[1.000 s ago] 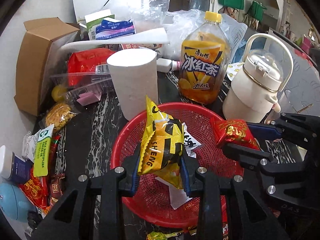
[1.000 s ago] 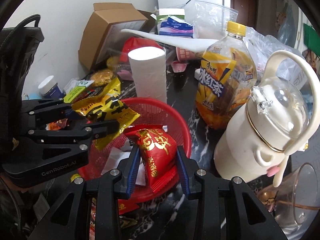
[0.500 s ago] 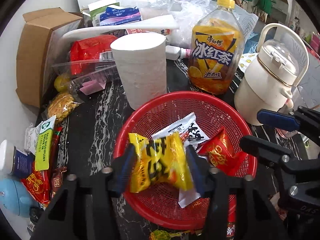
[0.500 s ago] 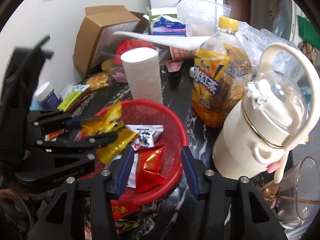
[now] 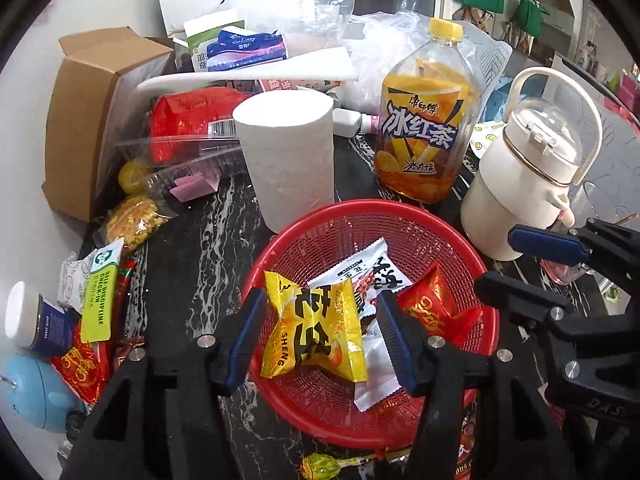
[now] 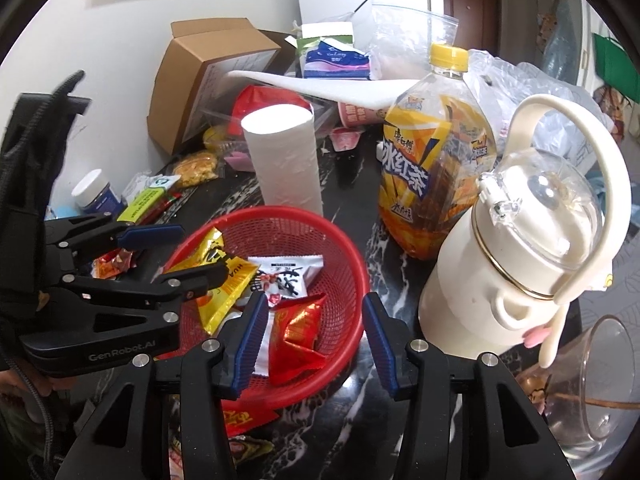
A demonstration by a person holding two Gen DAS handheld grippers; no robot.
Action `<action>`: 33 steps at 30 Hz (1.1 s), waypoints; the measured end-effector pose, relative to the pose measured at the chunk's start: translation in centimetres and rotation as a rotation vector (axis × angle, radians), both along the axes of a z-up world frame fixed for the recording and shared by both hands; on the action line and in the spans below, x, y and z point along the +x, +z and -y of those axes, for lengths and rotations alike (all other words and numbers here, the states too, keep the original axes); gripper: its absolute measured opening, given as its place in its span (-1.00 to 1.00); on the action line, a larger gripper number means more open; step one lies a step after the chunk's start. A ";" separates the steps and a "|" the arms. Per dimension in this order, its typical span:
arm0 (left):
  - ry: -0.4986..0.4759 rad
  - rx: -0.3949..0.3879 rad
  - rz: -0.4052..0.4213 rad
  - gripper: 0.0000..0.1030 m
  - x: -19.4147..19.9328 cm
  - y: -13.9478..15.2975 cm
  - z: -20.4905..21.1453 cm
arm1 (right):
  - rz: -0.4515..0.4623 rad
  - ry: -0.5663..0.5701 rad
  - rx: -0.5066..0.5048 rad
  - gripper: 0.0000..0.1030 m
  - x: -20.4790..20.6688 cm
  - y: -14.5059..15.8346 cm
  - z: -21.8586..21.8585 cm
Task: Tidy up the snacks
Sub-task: 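Open both grippers to drop the SHENG bag and red packet into the basket, then withdraw both grippers from the basket toward the snacks on the table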
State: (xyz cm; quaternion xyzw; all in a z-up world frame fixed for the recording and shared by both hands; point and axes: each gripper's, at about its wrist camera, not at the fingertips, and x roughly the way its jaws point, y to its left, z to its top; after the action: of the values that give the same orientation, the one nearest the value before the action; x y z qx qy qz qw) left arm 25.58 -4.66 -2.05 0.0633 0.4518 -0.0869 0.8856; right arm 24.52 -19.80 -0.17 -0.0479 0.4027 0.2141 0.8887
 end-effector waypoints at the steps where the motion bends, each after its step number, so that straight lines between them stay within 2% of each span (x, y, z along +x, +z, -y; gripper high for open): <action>1: 0.001 -0.006 0.003 0.08 -0.2 0.1 -0.1 | 0.005 -0.007 0.000 -0.06 -0.2 0.2 0.2; 12: -0.015 -0.027 0.034 0.08 -3.5 1.7 -0.1 | 0.034 -0.017 0.007 -0.06 -3.0 1.0 1.0; 18: -0.026 -0.021 0.060 0.08 -5.9 2.2 0.3 | 0.029 -0.028 0.016 -0.06 -4.8 0.4 1.8; 26: -0.024 -0.033 0.040 0.09 -8.2 0.8 0.4 | -0.004 -0.047 0.015 -0.06 -6.2 -1.5 2.6; 33: -0.013 -0.033 0.011 0.08 -9.5 -1.1 0.0 | -0.075 -0.031 0.006 -0.06 -6.6 -4.0 2.4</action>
State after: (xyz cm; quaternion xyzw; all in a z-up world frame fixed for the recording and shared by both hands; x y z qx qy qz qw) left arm 16.11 -4.62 -3.14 0.0519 0.4451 -0.0998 0.8884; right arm 17.93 -22.20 -4.14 -0.0310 0.4358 0.2032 0.8763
